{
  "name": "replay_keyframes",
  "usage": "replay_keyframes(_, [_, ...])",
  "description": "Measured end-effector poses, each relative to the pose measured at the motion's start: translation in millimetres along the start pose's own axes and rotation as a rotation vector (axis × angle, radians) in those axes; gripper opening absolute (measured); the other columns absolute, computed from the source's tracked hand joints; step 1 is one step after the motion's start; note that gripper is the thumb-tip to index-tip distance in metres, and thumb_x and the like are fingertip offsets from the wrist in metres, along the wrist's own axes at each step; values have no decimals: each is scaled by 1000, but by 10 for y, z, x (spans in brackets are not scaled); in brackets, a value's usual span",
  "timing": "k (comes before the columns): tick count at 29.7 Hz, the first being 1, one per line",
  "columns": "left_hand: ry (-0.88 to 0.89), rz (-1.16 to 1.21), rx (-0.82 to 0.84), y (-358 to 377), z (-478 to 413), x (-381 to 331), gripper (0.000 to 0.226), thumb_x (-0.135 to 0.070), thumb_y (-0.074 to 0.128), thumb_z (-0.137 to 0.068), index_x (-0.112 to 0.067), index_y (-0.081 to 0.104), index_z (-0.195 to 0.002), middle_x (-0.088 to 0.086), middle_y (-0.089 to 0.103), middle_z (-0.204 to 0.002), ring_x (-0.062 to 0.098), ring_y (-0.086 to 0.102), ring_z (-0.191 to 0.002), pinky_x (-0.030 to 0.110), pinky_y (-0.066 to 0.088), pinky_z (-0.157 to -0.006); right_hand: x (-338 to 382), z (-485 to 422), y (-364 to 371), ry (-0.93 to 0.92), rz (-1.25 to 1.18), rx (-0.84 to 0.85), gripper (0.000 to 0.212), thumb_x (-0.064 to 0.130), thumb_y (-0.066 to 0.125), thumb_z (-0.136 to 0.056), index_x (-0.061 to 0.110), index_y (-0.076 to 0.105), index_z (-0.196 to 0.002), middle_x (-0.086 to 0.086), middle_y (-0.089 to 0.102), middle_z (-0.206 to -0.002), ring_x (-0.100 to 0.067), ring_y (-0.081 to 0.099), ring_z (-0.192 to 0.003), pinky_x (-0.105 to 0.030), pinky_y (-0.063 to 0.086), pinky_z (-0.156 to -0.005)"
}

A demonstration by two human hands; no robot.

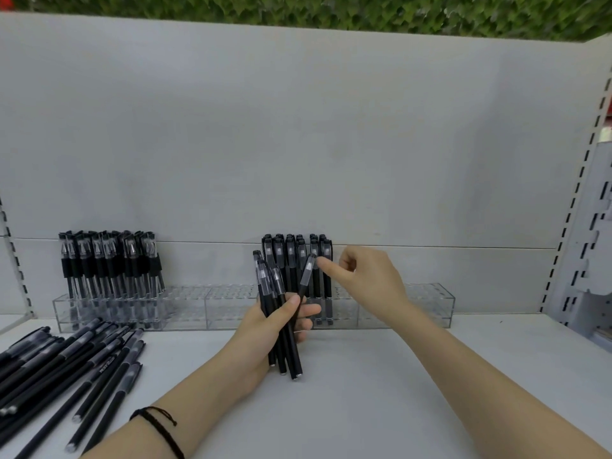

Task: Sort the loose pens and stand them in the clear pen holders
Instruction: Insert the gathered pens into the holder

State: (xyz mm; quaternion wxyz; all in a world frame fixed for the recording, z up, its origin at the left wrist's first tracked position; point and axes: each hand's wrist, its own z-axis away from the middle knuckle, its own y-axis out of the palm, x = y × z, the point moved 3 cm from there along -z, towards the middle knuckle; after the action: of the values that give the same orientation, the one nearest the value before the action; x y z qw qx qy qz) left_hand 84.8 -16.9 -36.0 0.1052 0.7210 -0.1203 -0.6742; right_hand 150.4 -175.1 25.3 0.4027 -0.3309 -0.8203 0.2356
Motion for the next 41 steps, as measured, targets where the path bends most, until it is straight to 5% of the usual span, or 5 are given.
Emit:
replay_keyframes(11, [30, 65, 34, 15, 9, -33, 28, -20, 53, -97, -5, 61, -119, 12, 74, -106, 22, 72, -95, 27, 59, -77, 274, 93, 52, -45, -535, 256, 28, 27, 68, -89, 9, 63, -69, 5, 51, -50, -6, 43, -41, -16, 36, -46])
replay_keyframes(16, [10, 66, 25, -11, -15, -14, 28, -22, 45, -100, -8, 61, -119, 11, 73, -107, 25, 72, -97, 33, 59, -83, 187, -17, -88, 101, -732, 106, 20, 23, 50, -100, 10, 61, -90, 10, 51, -46, -4, 39, -36, -11, 30, -40])
replay_keyframes(23, [-33, 11, -61, -49, -33, 20, 25, -24, 50, -99, -8, 62, -114, 2, 61, -65, 12, 47, -48, 29, 50, -52, -44, -125, -301, 48, -606, -327, 23, 27, 53, -98, 25, 54, -75, 11, 55, -73, -10, 44, -60, -25, 35, -59])
replay_keyframes(36, [-71, -52, -46, 28, 17, 14, 47, -26, 50, -99, 10, 43, -129, -2, 58, -50, 11, 42, -41, 20, 40, -41, -131, -103, -45, -34, -185, -144, 13, 31, 59, -94, 19, 59, -91, 9, 61, -83, -9, 48, -65, -33, 43, -67])
replay_keyframes(41, [-53, -64, -4, 55, 36, -16, 49, -25, 50, -99, 12, 43, -129, -1, 60, -50, 10, 45, -40, 18, 39, -41, -152, -80, -37, 0, -279, -216, 24, 28, 62, -92, 30, 40, -101, 11, 65, -80, -15, 58, -65, -34, 47, -64])
